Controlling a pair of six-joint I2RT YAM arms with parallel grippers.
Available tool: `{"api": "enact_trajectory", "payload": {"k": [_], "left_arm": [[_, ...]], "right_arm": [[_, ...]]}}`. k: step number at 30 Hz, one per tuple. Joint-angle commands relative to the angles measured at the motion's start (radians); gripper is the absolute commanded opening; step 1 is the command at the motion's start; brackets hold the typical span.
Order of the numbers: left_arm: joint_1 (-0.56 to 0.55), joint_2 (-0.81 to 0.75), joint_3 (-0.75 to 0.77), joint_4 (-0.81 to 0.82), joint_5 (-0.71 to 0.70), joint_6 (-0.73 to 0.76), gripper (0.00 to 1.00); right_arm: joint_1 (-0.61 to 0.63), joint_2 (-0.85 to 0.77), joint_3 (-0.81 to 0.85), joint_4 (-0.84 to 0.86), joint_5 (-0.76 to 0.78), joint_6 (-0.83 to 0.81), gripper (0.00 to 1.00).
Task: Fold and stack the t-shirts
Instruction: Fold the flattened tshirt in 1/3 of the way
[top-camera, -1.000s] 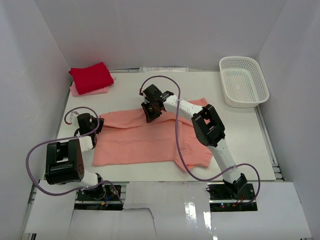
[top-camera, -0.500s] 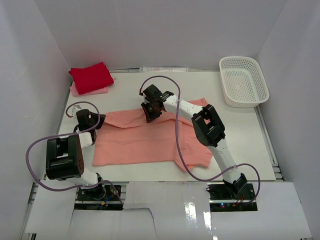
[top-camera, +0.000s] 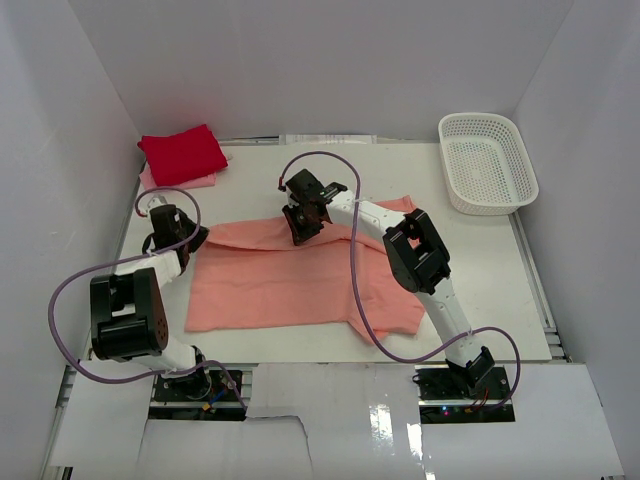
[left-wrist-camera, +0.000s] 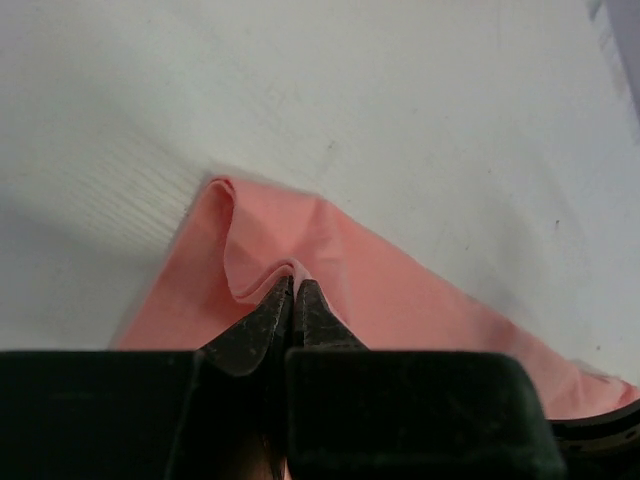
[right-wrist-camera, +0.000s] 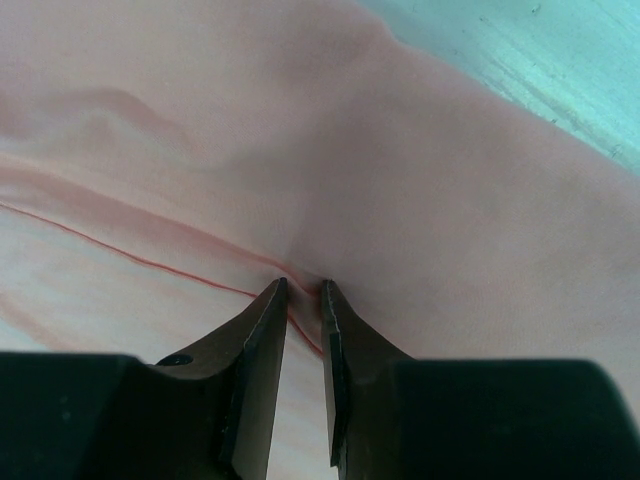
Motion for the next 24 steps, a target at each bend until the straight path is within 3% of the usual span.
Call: {"api": "enact_trajectory", "payload": {"k": [1, 11, 18, 24], "left_arm": [[0.004, -0.058, 0.034, -0.122, -0.040, 0.081, 0.10], [0.004, -0.156, 0.063, -0.277, -0.141, 0.176, 0.11], [0.005, -0.135, 0.112, -0.394, -0.226, 0.190, 0.15], [0.004, -0.026, 0.178, -0.555, -0.385, 0.112, 0.59]], "right_arm": [[0.010, 0.018, -0.019, -0.096, 0.019, 0.001, 0.27], [0.010, 0.032, 0.017, -0.124, 0.031, 0.007, 0.27], [0.010, 0.029, 0.027, -0.134, 0.034, 0.009, 0.27], [0.010, 0.012, 0.029, -0.140, 0.039, 0.004, 0.29]]}}
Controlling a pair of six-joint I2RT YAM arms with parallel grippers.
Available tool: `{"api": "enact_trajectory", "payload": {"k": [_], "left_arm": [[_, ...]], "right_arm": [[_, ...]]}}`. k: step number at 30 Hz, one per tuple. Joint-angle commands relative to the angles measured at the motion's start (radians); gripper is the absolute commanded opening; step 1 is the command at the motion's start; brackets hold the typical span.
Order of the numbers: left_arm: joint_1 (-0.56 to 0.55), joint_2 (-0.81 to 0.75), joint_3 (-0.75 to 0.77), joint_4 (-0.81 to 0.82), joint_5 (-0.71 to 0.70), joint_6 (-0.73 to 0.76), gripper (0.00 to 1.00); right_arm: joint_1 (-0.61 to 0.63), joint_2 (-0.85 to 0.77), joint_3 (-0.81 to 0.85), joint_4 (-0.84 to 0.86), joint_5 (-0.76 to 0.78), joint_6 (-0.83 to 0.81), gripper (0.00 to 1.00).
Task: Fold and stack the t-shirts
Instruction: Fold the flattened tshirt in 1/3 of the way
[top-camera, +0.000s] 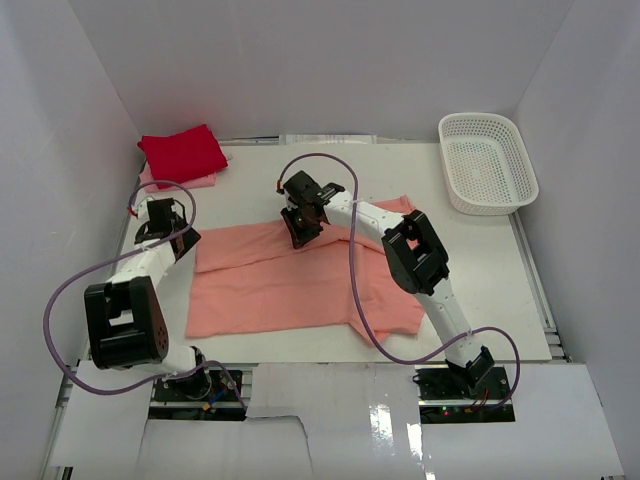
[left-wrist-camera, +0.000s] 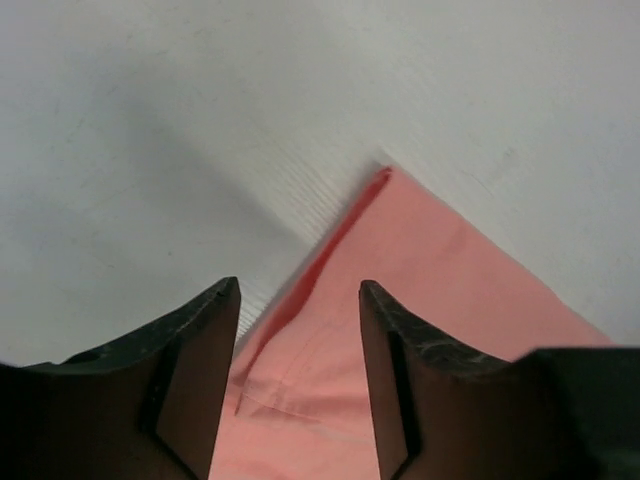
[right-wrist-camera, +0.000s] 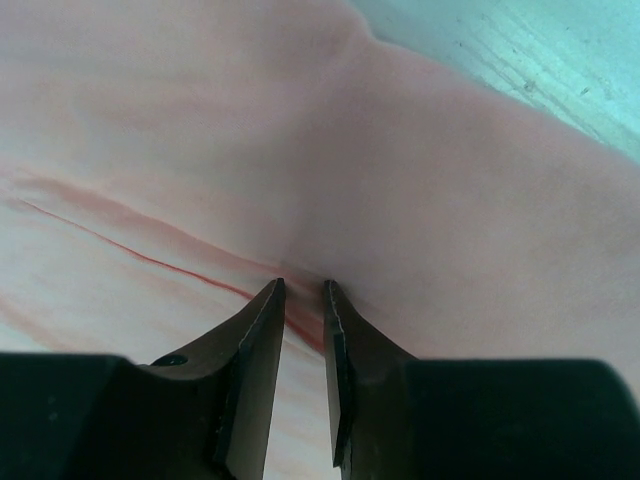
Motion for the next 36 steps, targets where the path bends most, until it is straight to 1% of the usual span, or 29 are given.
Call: {"api": "enact_trajectory", "payload": {"k": [1, 2, 3, 4, 6, 9, 10, 12, 13, 14, 16, 17, 18, 19, 20, 21, 23, 24, 25, 26, 27, 29, 30, 31, 33, 35, 36], "left_arm": [[0.005, 0.066, 0.078, -0.138, -0.151, -0.055, 0.63], [0.006, 0.081, 0.092, -0.159, -0.171, -0.065, 0.66], [0.006, 0.106, 0.102, -0.209, -0.221, -0.109, 0.71], [0.014, 0.112, 0.122, -0.231, -0.237, -0.134, 0.74], [0.018, 0.114, 0.132, -0.232, -0.227, -0.134, 0.74], [0.018, 0.071, 0.138, -0.167, -0.139, -0.086, 0.74], [0.018, 0.054, 0.138, -0.150, -0.083, -0.072, 0.74], [0.012, 0.015, 0.155, -0.115, -0.038, -0.035, 0.70], [-0.006, 0.012, 0.170, -0.116, -0.030, -0.012, 0.70], [-0.012, 0.017, 0.187, -0.126, 0.008, 0.003, 0.70], [-0.044, 0.032, 0.257, -0.145, 0.039, 0.034, 0.70], [-0.054, 0.047, 0.279, -0.149, 0.110, 0.050, 0.69], [-0.066, 0.057, 0.323, -0.153, 0.137, 0.062, 0.67], [-0.089, 0.061, 0.342, -0.155, 0.158, 0.070, 0.67], [-0.098, 0.067, 0.359, -0.149, 0.218, 0.089, 0.66], [-0.110, 0.077, 0.391, -0.138, 0.274, 0.097, 0.66], [-0.134, 0.087, 0.420, -0.117, 0.325, 0.122, 0.66], [-0.137, 0.103, 0.434, -0.112, 0.385, 0.131, 0.66], [-0.143, 0.115, 0.464, -0.113, 0.399, 0.136, 0.66], [-0.143, 0.127, 0.480, -0.107, 0.422, 0.140, 0.66], [-0.144, 0.143, 0.494, -0.106, 0.479, 0.151, 0.66], [-0.149, 0.199, 0.535, -0.104, 0.519, 0.159, 0.65], [-0.156, 0.239, 0.549, -0.103, 0.572, 0.159, 0.65], [-0.190, 0.256, 0.573, -0.101, 0.589, 0.160, 0.63], [-0.239, 0.294, 0.602, -0.100, 0.611, 0.181, 0.63], [-0.276, 0.357, 0.659, -0.101, 0.626, 0.194, 0.63], [-0.296, 0.379, 0.684, -0.106, 0.637, 0.200, 0.63]], "right_arm": [[0.001, 0.008, 0.010, -0.092, 0.029, -0.006, 0.29], [0.001, 0.008, 0.010, -0.092, 0.029, -0.007, 0.29], [0.001, 0.005, 0.009, -0.092, 0.029, -0.007, 0.29], [0.001, 0.003, 0.007, -0.095, 0.029, -0.009, 0.29], [0.001, -0.003, 0.003, -0.094, 0.029, -0.007, 0.30], [0.001, -0.015, -0.017, -0.091, 0.035, -0.009, 0.30], [0.001, -0.020, -0.022, -0.089, 0.039, -0.012, 0.30], [0.001, -0.040, -0.036, -0.078, 0.039, -0.015, 0.30], [0.002, -0.048, -0.051, -0.069, 0.036, -0.017, 0.30], [0.001, -0.054, -0.059, -0.055, 0.033, -0.015, 0.30], [0.001, -0.074, -0.063, -0.040, 0.019, -0.017, 0.30], [0.002, -0.083, -0.073, -0.029, 0.013, -0.017, 0.35], [0.002, -0.104, -0.079, 0.000, 0.012, -0.017, 0.40], [0.002, -0.115, -0.082, 0.011, 0.018, -0.017, 0.45], [0.001, -0.129, -0.085, 0.023, 0.025, -0.018, 0.53], [0.001, -0.158, -0.096, 0.046, 0.047, -0.021, 0.54], [0.001, -0.208, -0.112, 0.061, 0.112, -0.029, 0.55], [-0.001, -0.230, -0.123, 0.070, 0.127, -0.034, 0.56], [-0.001, -0.250, -0.134, 0.089, 0.143, -0.040, 0.56], [-0.001, -0.293, -0.145, 0.094, 0.163, -0.043, 0.66], [-0.007, -0.317, -0.168, 0.097, 0.195, -0.044, 0.66], [-0.014, -0.386, -0.194, 0.100, 0.229, -0.038, 0.66], [-0.027, -0.412, -0.233, 0.098, 0.245, -0.032, 0.75], [-0.036, -0.438, -0.258, 0.098, 0.262, -0.026, 0.85], [-0.082, -0.514, -0.312, 0.091, 0.285, -0.004, 0.86], [-0.135, -0.576, -0.401, 0.086, 0.247, 0.014, 0.86], [-0.198, -0.597, -0.430, 0.087, 0.227, 0.028, 0.86]]}}
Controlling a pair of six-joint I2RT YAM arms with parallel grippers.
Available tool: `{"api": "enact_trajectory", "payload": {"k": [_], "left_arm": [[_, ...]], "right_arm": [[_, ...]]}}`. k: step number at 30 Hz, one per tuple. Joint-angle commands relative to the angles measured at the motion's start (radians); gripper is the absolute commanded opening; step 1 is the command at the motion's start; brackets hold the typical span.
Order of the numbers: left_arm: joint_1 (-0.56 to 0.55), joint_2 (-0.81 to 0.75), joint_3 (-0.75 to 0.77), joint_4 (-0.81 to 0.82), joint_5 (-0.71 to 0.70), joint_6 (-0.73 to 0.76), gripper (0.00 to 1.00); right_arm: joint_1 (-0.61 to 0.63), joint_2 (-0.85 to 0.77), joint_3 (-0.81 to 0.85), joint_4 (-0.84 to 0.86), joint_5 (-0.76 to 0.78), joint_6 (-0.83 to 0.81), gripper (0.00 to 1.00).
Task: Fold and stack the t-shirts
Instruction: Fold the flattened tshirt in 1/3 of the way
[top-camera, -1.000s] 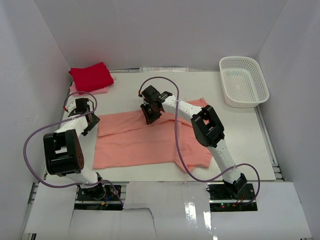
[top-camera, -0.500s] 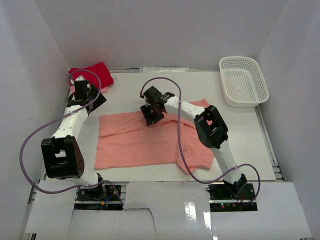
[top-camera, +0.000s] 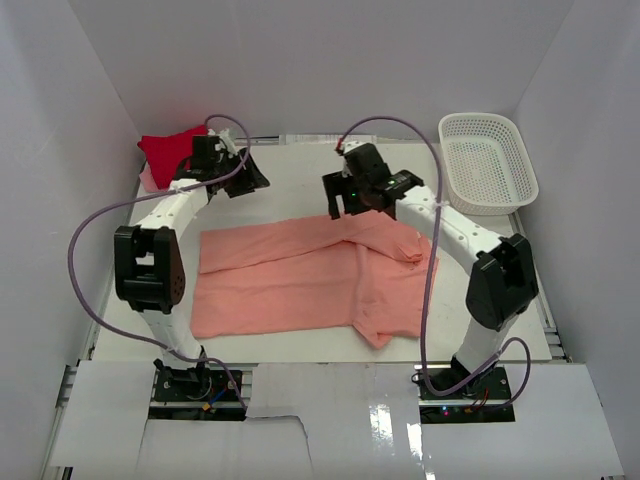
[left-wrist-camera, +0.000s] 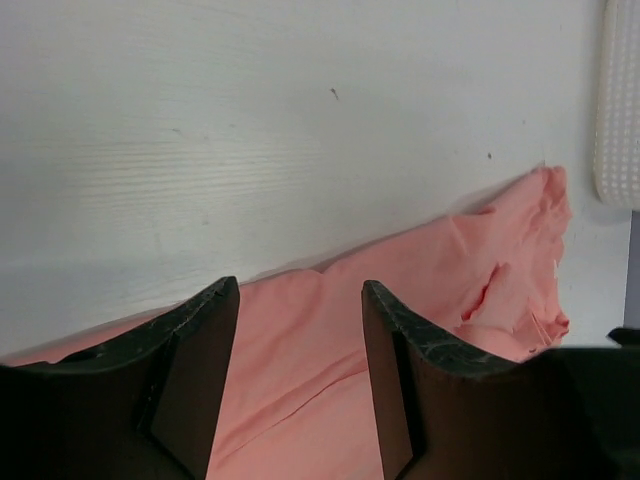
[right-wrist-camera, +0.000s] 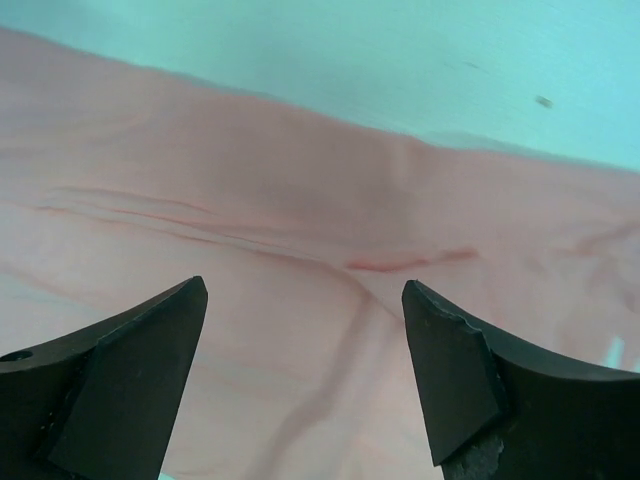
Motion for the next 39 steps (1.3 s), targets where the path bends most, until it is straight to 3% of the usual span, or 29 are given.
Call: {"api": "enact_trajectory", "payload": {"k": [1, 6, 15, 28, 39], "left_arm": [[-0.102, 0.055, 0.106, -0.003, 0.124, 0.047, 0.63], [-0.205, 0.215, 0.289, -0.032, 0.204, 0.031, 0.62], [-0.325, 0.448, 0.600, -0.100, 0.376, -0.022, 0.62], [-0.386, 0.553, 0.584, -0.101, 0.540, -0.010, 0.59], [-0.406, 0.528, 0.473, -0.100, 0.577, 0.008, 0.58]], "right_arm": [[-0.139, -0.075, -0.129, 0.001, -0.002, 0.038, 0.85], [-0.243, -0.114, -0.222, 0.025, -0.061, -0.018, 0.83], [-0.296, -0.014, -0.286, 0.096, -0.260, -0.054, 0.82], [-0.339, 0.069, -0.308, 0.179, -0.309, -0.066, 0.79], [-0.354, 0.122, -0.249, 0.188, -0.328, -0.085, 0.75]]}}
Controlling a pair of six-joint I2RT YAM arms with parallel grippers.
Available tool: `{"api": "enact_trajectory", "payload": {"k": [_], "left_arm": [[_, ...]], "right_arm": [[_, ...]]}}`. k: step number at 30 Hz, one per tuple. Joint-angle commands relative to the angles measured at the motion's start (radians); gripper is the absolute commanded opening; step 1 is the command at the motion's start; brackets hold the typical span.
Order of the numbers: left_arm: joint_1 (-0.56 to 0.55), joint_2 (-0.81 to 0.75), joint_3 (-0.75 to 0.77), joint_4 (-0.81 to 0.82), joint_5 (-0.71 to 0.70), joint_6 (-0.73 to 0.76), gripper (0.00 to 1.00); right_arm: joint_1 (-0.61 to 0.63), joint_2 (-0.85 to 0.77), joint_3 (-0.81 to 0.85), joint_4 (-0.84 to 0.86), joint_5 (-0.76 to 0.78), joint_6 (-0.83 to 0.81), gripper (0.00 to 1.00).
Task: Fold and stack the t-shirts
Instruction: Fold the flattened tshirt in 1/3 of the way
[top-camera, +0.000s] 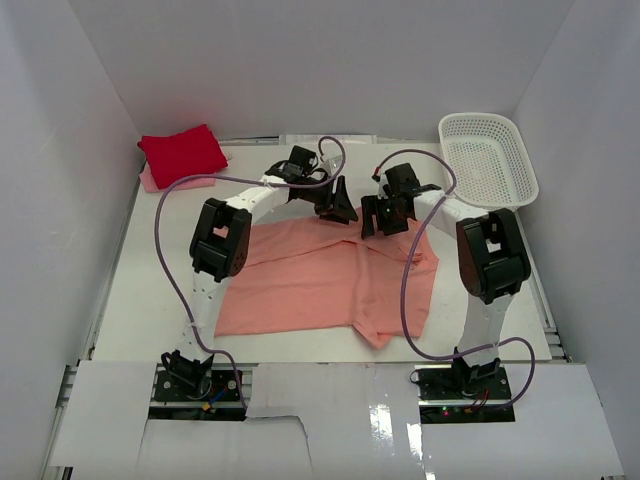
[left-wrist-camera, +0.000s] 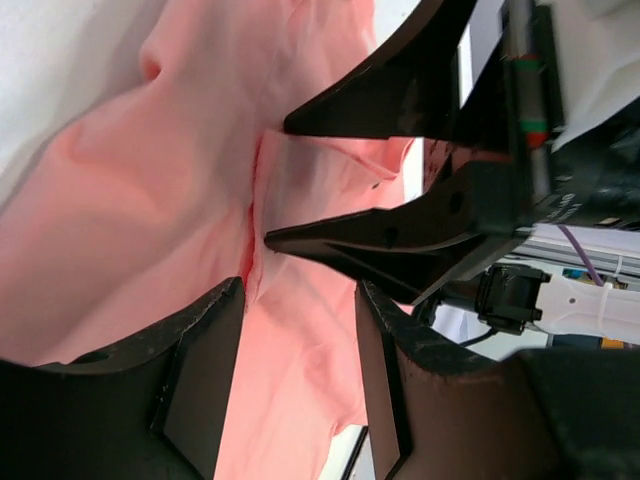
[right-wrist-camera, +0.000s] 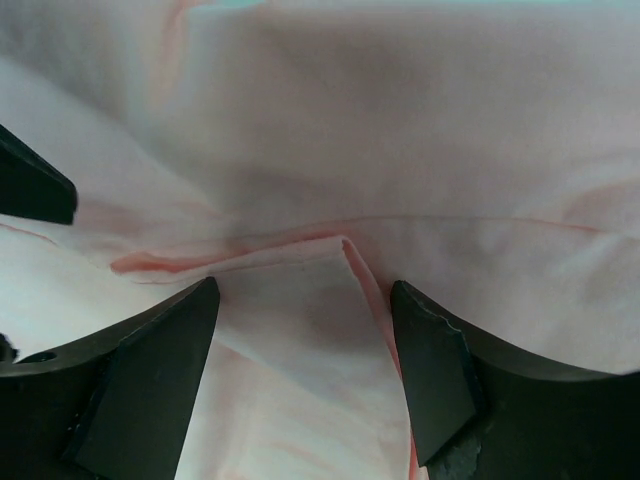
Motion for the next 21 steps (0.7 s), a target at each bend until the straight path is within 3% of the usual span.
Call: {"api": "enact_trajectory", "payload": {"k": [1, 4, 5, 6, 8, 21], "left_arm": [[-0.004, -0.049, -0.038, 0.001, 0.035, 0.027, 0.58], [-0.006, -0.056, -0.078, 0.010, 0.029, 0.030, 0.58], [-0.007, -0.056, -0.085, 0.010, 0.027, 0.032, 0.58], [-0.007, -0.057, -0.100, 0.015, 0.026, 0.034, 0.58], [-0.007, -0.057, -0.111, 0.019, 0.021, 0.035, 0.58], [-0.015, -0.034, -0.113, 0.022, -0.008, 0.034, 0.57]], "right_arm": [[-0.011, 0.014, 0.043, 0.032, -0.034, -0.019, 0.75], [-0.011, 0.028, 0.046, 0.037, -0.040, -0.024, 0.67], [-0.013, 0.033, 0.049, 0.037, -0.043, -0.024, 0.55], [-0.013, 0.034, 0.048, 0.037, -0.045, -0.021, 0.36], [-0.013, 0.028, 0.045, 0.037, -0.045, -0.018, 0.25], [-0.010, -0.136, -0.053, 0.024, -0.123, -0.007, 0.21]]}}
